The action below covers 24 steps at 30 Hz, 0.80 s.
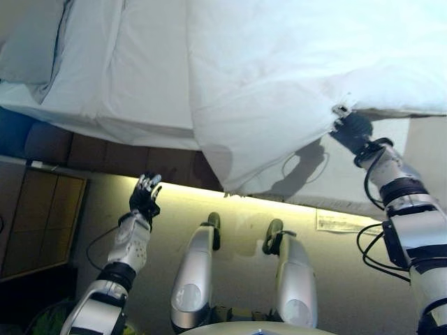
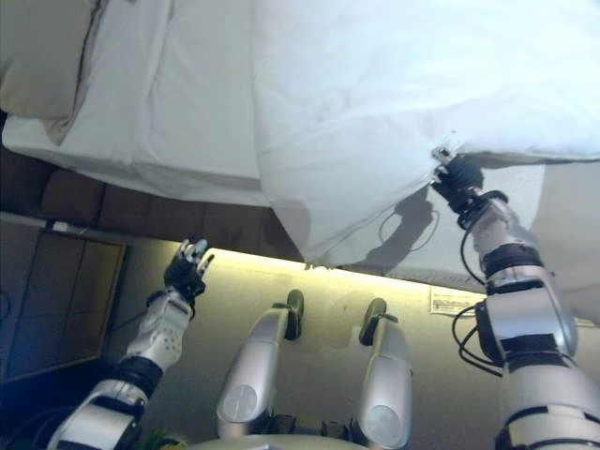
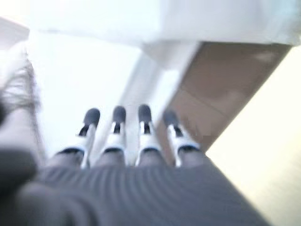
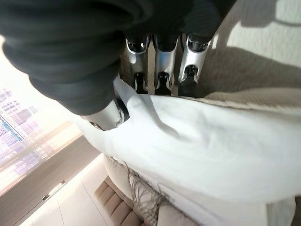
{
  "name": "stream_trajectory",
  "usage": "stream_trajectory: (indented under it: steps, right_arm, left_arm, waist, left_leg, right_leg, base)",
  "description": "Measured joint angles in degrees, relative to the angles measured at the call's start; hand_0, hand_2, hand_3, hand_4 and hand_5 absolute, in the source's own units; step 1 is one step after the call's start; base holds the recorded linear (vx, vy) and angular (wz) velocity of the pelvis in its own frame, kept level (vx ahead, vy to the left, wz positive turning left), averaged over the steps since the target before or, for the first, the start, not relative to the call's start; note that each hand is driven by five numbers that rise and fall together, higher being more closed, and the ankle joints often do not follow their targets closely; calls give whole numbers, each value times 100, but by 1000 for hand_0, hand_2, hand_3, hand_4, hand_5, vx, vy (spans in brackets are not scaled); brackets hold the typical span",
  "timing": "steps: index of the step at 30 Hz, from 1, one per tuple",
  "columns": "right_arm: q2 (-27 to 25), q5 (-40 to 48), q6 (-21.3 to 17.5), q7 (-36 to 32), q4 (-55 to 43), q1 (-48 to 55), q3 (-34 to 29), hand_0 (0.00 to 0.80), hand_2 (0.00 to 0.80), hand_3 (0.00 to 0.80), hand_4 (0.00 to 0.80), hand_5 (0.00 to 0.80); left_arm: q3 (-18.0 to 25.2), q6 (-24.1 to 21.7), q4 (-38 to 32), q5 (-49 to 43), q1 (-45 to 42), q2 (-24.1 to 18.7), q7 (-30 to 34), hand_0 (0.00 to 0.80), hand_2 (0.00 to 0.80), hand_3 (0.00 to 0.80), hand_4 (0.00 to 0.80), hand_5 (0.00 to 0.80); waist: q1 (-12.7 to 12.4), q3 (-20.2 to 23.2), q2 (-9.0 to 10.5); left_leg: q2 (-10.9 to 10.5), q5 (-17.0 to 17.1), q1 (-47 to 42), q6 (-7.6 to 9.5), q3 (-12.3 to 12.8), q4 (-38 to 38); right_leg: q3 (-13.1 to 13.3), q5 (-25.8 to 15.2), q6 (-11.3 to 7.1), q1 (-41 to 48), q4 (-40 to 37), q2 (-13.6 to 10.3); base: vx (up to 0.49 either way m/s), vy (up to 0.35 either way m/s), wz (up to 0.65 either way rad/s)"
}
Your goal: Make the bed neatly
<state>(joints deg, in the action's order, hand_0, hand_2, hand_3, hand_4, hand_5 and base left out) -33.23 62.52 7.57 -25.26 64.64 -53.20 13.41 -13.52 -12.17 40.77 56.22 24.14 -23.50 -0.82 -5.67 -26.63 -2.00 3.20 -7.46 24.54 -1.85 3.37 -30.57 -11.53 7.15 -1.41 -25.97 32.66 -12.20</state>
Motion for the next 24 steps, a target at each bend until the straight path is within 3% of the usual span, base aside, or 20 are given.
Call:
stream_trajectory:
  steps: [3, 8, 20, 24]
  right_arm:
    - [201, 0, 48, 13, -186, 71, 151, 800, 800, 800, 800, 800]
    - [418, 0, 117, 181, -207, 78, 330, 800, 800, 800, 800, 800]
    - [819, 53, 167, 426, -629, 106, 840, 800, 800, 800, 800, 800]
    - [864, 240, 164, 469, -630, 108, 933, 800, 800, 800, 800, 800]
  left_arm:
    - [-155, 399, -20, 424, 394, 48, -47, 0, 0, 0, 0, 0]
    - [-340, 1055, 108, 1271, 718, 491, -177, 0, 0, 0, 0, 0]
    - [-679, 2610, 1007, 4034, 776, 1514, -280, 0, 0, 0, 0, 0]
    - [-781, 3039, 1088, 4732, 774, 1581, -290, 0, 0, 0, 0, 0]
  waist:
    - [33, 124, 145]
    - [79, 173, 183]
    - [348, 443, 415]
    - [341, 453, 447]
  left_leg:
    - [-5, 51, -248, -6, 57, 270]
    - [5, 83, -734, -1, 122, 599]
    - [116, 127, -1139, -64, 157, 1001]
    - [162, 133, -1159, -80, 165, 1001]
  right_leg:
    - [-6, -65, -33, 221, -278, 34]
    - [-11, -158, -94, 723, -705, 109]
    - [-1, -364, -88, 1180, -1337, 333]
    - [13, -429, -58, 1217, -1416, 393]
  base:
    - [31, -16, -6]
    - [93, -27, -7]
    - [50, -73, -6]
    - [25, -72, -4]
